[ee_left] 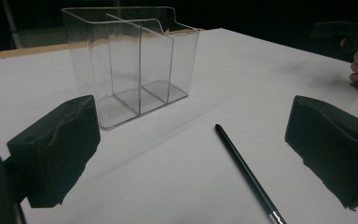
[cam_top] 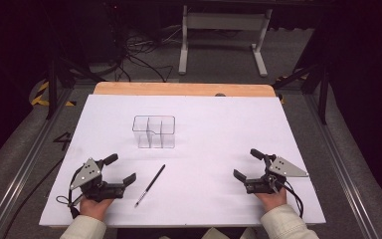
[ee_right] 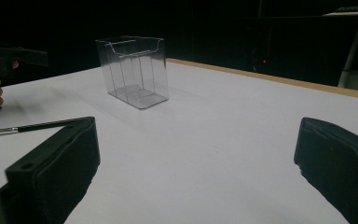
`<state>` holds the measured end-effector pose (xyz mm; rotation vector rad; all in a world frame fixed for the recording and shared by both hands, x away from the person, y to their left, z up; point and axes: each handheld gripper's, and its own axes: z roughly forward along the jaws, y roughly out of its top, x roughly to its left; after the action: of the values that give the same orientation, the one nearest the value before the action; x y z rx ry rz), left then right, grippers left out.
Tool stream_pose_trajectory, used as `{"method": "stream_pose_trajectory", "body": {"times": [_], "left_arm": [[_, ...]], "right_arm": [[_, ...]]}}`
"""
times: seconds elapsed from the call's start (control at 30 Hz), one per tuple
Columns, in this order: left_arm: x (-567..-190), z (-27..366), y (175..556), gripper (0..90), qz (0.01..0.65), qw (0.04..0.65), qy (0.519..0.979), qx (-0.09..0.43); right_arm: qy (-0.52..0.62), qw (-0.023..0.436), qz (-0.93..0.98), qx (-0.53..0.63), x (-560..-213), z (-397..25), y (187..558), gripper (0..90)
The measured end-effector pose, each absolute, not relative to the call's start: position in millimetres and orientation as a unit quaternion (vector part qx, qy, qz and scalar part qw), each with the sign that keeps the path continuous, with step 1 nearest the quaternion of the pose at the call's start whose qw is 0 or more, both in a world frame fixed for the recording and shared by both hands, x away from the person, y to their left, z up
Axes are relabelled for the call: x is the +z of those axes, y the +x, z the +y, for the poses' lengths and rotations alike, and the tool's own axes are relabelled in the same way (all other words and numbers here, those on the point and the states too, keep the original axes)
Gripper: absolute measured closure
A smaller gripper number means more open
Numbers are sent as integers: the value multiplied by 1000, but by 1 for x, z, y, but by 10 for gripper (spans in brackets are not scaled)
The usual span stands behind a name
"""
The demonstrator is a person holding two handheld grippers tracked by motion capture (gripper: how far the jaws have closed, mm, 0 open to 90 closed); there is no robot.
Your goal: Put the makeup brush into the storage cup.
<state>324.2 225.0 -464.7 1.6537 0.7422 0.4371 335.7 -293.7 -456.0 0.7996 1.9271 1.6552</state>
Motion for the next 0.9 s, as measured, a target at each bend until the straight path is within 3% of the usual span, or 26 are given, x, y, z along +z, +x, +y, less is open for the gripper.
{"method": "stream_pose_trajectory", "body": {"times": [0.53, 0.9], "left_arm": [[-464, 230, 324, 40, 322, 592, 714, 191], [-463, 231, 324, 36, 320, 595, 713, 189]], "right_arm": [[272, 227, 722, 594, -448, -283, 336, 3], [240, 176, 747, 594, -428, -250, 348, 6]]}}
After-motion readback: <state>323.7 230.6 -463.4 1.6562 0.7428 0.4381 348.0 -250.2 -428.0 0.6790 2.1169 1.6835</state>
